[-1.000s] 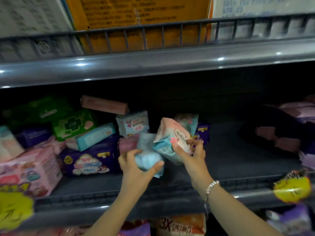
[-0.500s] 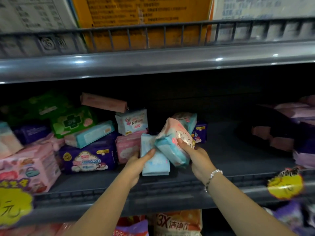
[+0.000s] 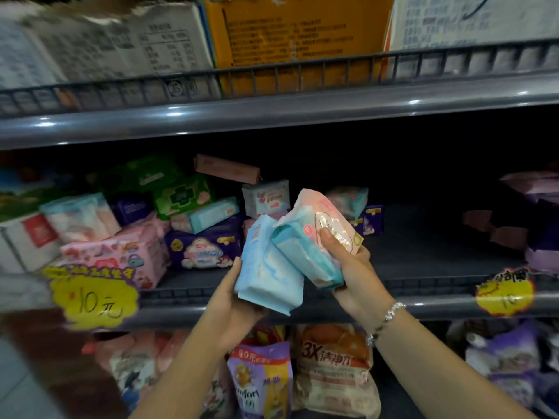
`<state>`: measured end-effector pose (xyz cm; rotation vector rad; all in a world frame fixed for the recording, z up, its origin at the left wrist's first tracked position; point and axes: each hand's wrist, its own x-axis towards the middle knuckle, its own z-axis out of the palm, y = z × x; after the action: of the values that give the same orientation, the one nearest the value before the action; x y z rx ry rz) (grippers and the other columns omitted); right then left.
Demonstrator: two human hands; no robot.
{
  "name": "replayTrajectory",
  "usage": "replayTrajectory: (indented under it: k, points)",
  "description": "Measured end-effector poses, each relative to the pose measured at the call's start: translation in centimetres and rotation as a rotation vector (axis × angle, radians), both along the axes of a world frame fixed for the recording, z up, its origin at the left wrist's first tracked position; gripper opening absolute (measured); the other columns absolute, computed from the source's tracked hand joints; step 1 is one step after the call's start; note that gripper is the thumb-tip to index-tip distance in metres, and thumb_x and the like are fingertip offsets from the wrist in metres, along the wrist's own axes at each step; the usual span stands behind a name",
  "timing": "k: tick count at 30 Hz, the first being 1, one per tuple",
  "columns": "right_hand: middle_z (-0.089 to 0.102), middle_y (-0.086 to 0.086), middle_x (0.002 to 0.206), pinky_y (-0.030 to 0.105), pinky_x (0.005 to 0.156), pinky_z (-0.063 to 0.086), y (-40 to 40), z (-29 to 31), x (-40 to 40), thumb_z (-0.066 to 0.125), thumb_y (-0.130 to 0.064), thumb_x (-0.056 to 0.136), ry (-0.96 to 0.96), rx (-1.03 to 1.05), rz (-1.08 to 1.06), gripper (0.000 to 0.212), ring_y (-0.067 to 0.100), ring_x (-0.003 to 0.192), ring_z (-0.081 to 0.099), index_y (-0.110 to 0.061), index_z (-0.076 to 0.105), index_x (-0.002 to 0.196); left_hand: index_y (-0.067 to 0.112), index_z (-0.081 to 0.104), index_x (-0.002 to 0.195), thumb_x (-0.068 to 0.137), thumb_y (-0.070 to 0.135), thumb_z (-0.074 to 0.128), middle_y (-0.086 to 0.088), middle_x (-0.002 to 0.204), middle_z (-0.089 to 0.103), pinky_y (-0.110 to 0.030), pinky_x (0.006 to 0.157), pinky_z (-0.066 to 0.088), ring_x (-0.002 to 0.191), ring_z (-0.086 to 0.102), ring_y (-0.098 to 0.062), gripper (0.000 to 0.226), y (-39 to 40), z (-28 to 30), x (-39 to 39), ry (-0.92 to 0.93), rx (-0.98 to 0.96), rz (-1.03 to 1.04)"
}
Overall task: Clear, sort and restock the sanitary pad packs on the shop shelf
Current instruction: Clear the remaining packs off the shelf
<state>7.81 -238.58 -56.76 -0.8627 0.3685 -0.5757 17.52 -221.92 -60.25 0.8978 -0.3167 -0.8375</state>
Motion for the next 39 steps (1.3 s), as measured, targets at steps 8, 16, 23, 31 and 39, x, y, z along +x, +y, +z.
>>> replayTrajectory:
  k: [8, 16, 23, 31, 39]
  points:
    - [0.06, 0.005, 0.116, 0.046, 0.075, 0.058, 4.0, -5.3, -4.5, 0.081, -0.036, 0.047, 0.107, -0.113, -0.018, 0.097, 0.024, 0.092, 0.068, -0.026, 0.03, 0.129, 0.017, 0.048, 0.138, 0.089, 0.042, 0.056, -0.012, 0.128, 0.063, -0.042, 0.081, 0.057, 0.115, 0.062, -0.029, 0.056, 5.0, -5.1, -5.6, -0.082, 0.043, 0.044]
    - [0.057, 0.005, 0.122, 0.049, 0.089, 0.055, 6.1, -12.1, -7.9, 0.088, -0.056, 0.025, 0.327, -0.344, 0.05, 0.104, 0.025, 0.105, 0.065, -0.03, 0.037, 0.112, 0.016, 0.049, 0.137, 0.079, 0.035, 0.071, -0.006, 0.114, 0.07, -0.034, 0.074, 0.057, 0.099, 0.069, -0.021, 0.065, 9.0, -11.8, -8.7, -0.124, 0.241, 0.283]
    - [0.06, 0.0, 0.115, 0.037, 0.075, 0.057, 5.9, -14.2, -8.4, 0.081, -0.039, 0.043, 0.357, -0.274, 0.076, 0.102, 0.019, 0.095, 0.068, -0.022, 0.03, 0.129, 0.016, 0.055, 0.134, 0.086, 0.046, 0.049, -0.009, 0.126, 0.065, -0.047, 0.097, 0.048, 0.119, 0.059, -0.027, 0.057, 9.9, -14.3, -9.2, 0.229, 0.218, 0.183]
    - [0.058, -0.003, 0.108, 0.023, 0.053, 0.055, 6.0, -16.6, -10.6, 0.078, -0.027, 0.064, 0.446, -0.261, 0.07, 0.077, 0.012, 0.089, 0.065, -0.021, 0.029, 0.124, 0.016, 0.053, 0.135, 0.078, 0.045, 0.057, -0.013, 0.128, 0.063, -0.043, 0.086, 0.057, 0.115, 0.062, -0.028, 0.064, 10.1, -16.5, -10.4, 0.379, 0.17, 0.061]
    - [0.053, -0.008, 0.115, 0.033, 0.091, 0.051, 3.8, -19.6, -13.1, 0.086, -0.032, 0.055, 0.592, -0.526, 0.053, 0.088, 0.006, 0.103, 0.058, -0.024, 0.027, 0.12, 0.047, 0.029, 0.144, 0.081, 0.035, 0.074, 0.008, 0.119, 0.064, -0.022, 0.071, 0.055, 0.097, 0.067, -0.012, 0.078, 10.7, -18.6, -9.7, -0.528, 0.867, -0.158]
